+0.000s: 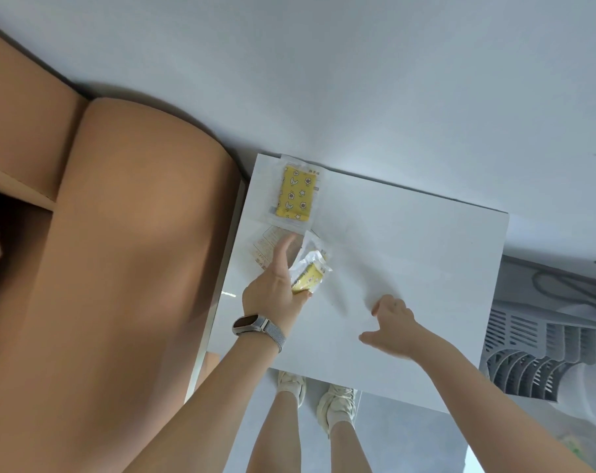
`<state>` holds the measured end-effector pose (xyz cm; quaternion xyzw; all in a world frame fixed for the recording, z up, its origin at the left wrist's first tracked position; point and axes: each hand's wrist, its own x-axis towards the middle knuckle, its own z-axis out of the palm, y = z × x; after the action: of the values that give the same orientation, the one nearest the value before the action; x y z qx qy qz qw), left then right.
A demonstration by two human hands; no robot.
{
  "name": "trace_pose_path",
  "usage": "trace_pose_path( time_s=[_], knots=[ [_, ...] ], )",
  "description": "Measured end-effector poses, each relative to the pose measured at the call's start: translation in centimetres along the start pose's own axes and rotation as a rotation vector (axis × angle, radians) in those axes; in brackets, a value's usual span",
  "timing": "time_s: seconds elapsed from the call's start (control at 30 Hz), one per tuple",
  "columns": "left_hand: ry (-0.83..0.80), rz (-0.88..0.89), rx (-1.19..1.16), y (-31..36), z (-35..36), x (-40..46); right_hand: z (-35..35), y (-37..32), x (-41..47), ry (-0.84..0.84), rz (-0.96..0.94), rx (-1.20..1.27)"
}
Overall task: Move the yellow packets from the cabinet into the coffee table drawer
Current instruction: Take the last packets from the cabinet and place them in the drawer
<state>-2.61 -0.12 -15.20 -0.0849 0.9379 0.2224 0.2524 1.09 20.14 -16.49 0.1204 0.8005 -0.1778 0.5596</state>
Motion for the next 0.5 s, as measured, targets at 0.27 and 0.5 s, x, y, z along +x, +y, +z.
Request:
trace_pose_path(
  time_s=[0.27, 0.5],
  knots=[
    [-0.184, -0.283, -0.809, -1.4, -2.5, -1.2, -1.3, -0.7, 0.4, -0.121, 0.096, -0.01],
    [-0.031, -0.568, -1.154, -5.4, -5.7, -1.7, -8.5, -8.9, 2.1, 0.362, -0.077, -0.131]
  ],
)
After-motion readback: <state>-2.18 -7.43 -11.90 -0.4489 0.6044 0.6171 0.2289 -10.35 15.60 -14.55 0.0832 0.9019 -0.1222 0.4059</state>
